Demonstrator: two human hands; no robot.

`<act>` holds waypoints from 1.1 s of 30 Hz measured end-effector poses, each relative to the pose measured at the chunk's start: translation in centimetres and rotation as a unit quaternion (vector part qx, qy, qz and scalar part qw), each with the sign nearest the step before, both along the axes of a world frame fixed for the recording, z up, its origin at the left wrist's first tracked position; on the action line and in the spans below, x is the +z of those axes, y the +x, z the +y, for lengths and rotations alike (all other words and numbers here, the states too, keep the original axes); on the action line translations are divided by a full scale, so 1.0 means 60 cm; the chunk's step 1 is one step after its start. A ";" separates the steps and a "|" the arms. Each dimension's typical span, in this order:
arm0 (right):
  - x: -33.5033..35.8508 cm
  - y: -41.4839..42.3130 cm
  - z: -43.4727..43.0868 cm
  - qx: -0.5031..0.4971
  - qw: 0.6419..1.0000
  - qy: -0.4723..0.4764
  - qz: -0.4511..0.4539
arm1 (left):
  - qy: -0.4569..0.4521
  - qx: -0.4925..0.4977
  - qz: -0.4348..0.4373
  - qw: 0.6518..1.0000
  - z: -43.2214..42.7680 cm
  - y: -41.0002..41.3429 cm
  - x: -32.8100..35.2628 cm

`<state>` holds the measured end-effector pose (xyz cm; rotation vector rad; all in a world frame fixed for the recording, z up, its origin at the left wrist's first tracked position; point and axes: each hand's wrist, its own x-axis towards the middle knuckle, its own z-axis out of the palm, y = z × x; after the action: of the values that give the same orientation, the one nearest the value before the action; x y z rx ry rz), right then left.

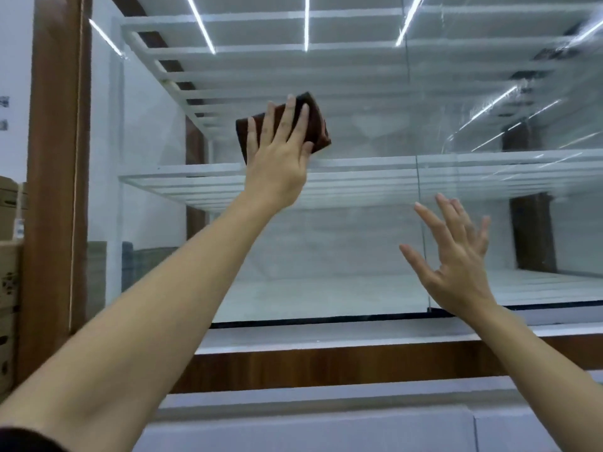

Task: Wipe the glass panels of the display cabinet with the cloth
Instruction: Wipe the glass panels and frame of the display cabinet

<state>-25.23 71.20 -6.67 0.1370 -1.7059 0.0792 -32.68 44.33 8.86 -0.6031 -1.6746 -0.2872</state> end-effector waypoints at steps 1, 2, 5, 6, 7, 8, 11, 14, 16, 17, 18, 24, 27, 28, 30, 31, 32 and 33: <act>-0.001 0.001 0.020 -0.017 1.000 0.000 -0.012 | 0.024 -0.005 -0.010 1.000 0.019 0.001 -0.004; -0.005 0.002 0.039 -0.028 0.999 0.005 -0.024 | 0.025 -0.008 0.002 1.000 0.036 0.002 -0.028; -0.024 0.001 0.078 -0.034 0.998 0.027 -0.042 | -0.088 -0.020 0.094 0.991 0.065 0.015 -0.189; -0.028 -0.001 0.084 -0.035 0.998 0.031 -0.041 | -0.156 -0.015 0.105 0.982 0.068 0.022 -0.252; -0.031 -0.003 0.088 -0.035 0.998 0.032 -0.037 | -0.221 -0.005 0.111 0.969 0.066 0.027 -0.297; -0.031 -0.004 0.088 -0.032 0.998 0.031 -0.033 | -0.267 0.003 0.121 0.956 0.060 0.028 -0.311; -0.031 -0.005 0.085 -0.011 0.999 0.030 -0.021 | -0.254 0.019 0.129 0.958 0.064 0.021 -0.206; -0.033 -0.006 0.089 0.002 0.999 0.031 -0.013 | -0.042 -0.001 0.041 0.998 0.102 0.031 -0.044; -0.034 -0.006 0.090 0.012 1.000 0.028 -0.007 | 0.047 -0.006 -0.006 0.999 0.136 0.035 -0.005; -0.033 -0.007 0.091 0.016 1.000 0.027 -0.005 | 0.054 -0.008 -0.004 0.998 0.151 0.036 -0.016; -0.034 -0.007 0.091 0.022 0.999 0.025 -0.004 | 0.037 -0.009 0.025 0.999 0.163 0.035 -0.048; -0.030 0.000 0.097 0.121 0.993 -0.001 0.004 | -0.310 0.009 0.123 0.943 0.172 0.059 -0.291; -0.029 0.012 0.097 0.206 0.978 -0.039 -0.010 | -0.243 0.001 0.125 0.962 0.177 0.044 -0.163; -0.029 0.016 0.097 0.226 0.973 -0.053 -0.017 | -0.182 -0.004 0.097 0.978 0.182 0.044 -0.114; -0.027 0.023 0.096 0.247 0.966 -0.066 -0.026 | -0.065 -0.009 0.036 0.997 0.198 0.048 -0.061; -0.026 0.027 0.097 0.253 0.964 -0.069 -0.030 | -0.036 -0.014 0.021 0.999 0.212 0.052 -0.068; -0.026 0.030 0.100 0.258 0.963 -0.070 -0.033 | -0.030 -0.015 0.025 0.999 0.225 0.055 -0.093; -0.026 0.033 0.103 0.259 0.963 -0.071 -0.033 | -0.056 -0.013 0.045 0.997 0.234 0.059 -0.135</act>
<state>-23.27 77.41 -8.23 0.4766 -1.6875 0.5991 -29.16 58.38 0.77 -0.7110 -1.6045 -0.1822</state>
